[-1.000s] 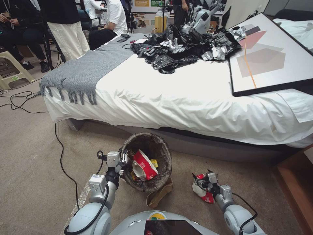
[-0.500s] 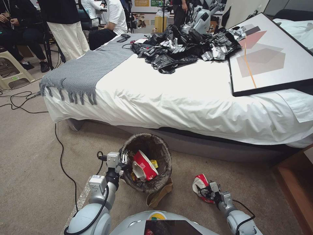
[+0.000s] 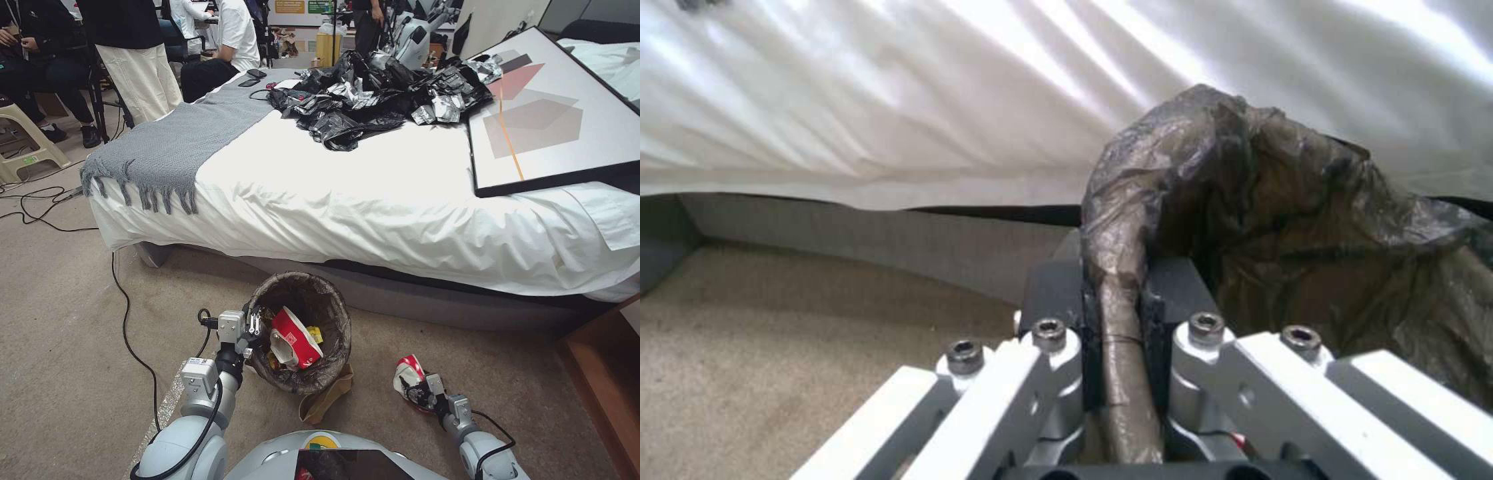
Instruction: Pick up the trash bin, then pick up the garbage from the floor and place it into the trash bin.
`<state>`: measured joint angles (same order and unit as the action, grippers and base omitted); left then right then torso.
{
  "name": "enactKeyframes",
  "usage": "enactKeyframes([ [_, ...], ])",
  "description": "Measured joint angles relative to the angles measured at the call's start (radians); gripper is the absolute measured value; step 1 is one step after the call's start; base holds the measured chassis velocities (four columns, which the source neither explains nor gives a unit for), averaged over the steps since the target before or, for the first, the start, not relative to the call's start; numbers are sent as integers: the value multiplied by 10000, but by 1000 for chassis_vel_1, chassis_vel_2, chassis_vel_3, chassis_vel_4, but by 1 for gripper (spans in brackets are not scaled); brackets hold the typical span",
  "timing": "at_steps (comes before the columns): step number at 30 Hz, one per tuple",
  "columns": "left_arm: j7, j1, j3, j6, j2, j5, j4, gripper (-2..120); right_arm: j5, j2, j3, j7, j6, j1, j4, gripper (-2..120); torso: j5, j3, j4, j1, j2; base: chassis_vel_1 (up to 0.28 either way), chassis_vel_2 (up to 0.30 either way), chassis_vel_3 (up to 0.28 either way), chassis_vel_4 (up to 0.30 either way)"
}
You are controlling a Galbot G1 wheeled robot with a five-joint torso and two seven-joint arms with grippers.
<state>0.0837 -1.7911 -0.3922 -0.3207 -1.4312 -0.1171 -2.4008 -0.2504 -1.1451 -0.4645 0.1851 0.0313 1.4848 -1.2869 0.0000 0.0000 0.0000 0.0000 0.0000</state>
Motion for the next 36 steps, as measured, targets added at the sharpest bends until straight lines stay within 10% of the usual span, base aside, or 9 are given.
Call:
enactKeyframes([
  [36, 14, 62, 28, -2, -10, 18, 24, 7, 89, -69, -200, -33, 259, 232, -221, 0, 1, 0, 1, 0, 0, 0, 0, 0, 0],
])
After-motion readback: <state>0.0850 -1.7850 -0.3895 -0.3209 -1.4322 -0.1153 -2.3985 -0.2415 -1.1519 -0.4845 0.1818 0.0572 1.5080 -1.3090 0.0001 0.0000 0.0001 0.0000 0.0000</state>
